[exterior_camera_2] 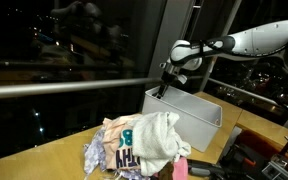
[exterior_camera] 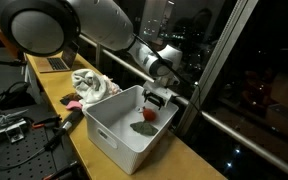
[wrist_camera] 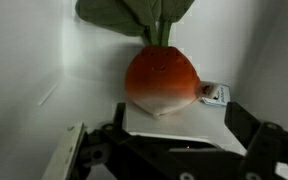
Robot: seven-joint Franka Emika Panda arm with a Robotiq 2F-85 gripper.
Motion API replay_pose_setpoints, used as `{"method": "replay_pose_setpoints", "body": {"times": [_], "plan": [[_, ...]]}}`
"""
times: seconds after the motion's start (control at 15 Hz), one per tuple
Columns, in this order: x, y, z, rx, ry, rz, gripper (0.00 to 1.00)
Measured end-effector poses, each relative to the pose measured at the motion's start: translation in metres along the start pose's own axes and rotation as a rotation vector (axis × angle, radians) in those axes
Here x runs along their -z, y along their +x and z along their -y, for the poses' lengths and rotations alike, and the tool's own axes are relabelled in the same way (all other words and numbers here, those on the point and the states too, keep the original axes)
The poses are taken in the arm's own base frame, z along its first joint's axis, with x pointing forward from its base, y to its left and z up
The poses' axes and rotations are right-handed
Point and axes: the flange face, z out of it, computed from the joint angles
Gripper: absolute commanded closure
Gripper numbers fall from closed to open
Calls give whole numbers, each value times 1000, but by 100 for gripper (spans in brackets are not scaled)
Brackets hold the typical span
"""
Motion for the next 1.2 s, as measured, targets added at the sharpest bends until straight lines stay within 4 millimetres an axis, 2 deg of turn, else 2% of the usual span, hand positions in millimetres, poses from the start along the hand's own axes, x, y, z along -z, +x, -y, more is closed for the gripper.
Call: {"method": "replay_pose_setpoints", "body": {"times": [0.53, 0.8, 0.87, 1.0, 1.2], "plan": [[-53, 2, 38, 35, 4, 6, 0], [-69, -2, 43, 53, -30, -5, 3], [-72, -4, 42, 56, -40, -9, 24], [-78, -9, 39, 63, -61, -16, 31], [-87, -18, 32, 69, -93, -23, 55]]}}
